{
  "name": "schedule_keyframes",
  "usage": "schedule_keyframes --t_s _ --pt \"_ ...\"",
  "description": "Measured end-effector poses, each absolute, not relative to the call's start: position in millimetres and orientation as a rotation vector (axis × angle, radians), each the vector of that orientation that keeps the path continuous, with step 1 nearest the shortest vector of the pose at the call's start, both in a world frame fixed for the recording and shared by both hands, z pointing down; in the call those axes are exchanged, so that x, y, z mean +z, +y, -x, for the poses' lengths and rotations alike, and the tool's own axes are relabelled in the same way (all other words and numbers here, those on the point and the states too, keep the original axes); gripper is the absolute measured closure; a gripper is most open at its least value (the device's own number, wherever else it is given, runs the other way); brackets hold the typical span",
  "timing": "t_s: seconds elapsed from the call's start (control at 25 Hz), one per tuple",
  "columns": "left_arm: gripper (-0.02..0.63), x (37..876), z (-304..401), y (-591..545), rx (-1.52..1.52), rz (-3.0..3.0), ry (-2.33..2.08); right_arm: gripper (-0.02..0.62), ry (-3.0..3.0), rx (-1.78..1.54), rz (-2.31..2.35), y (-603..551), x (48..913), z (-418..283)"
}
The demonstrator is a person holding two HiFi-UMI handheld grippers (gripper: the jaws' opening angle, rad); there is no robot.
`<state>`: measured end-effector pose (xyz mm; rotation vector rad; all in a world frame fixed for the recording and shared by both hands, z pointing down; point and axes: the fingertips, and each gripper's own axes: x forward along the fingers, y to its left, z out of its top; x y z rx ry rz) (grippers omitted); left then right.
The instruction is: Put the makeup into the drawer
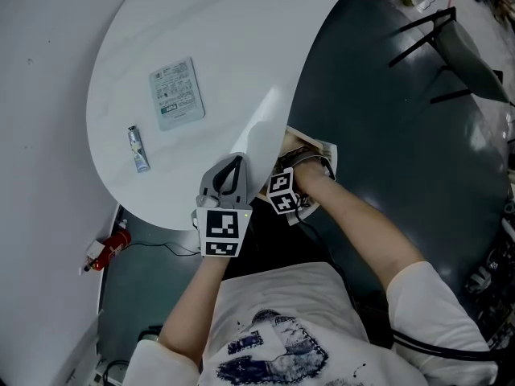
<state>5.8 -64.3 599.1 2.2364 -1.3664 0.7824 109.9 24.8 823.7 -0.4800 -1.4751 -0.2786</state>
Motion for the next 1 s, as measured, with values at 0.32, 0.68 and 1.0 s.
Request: schedule_keyframes --t_s 0.32,0.68,1.0 --pt "0.558 596 -5 -61 0.775 -2.230 -1.369 0.410 -1.414 -0.289 0.504 22 837 -119" --pt "0.558 600 0 -55 0.790 -2.210 -1.375 0.411 -1.342 -0.312 0.491 14 853 -127" --pt "0.558 603 -2 -52 0.793 -2.203 -1.368 0.413 -1.214 -0.270 0.484 7 860 -150"
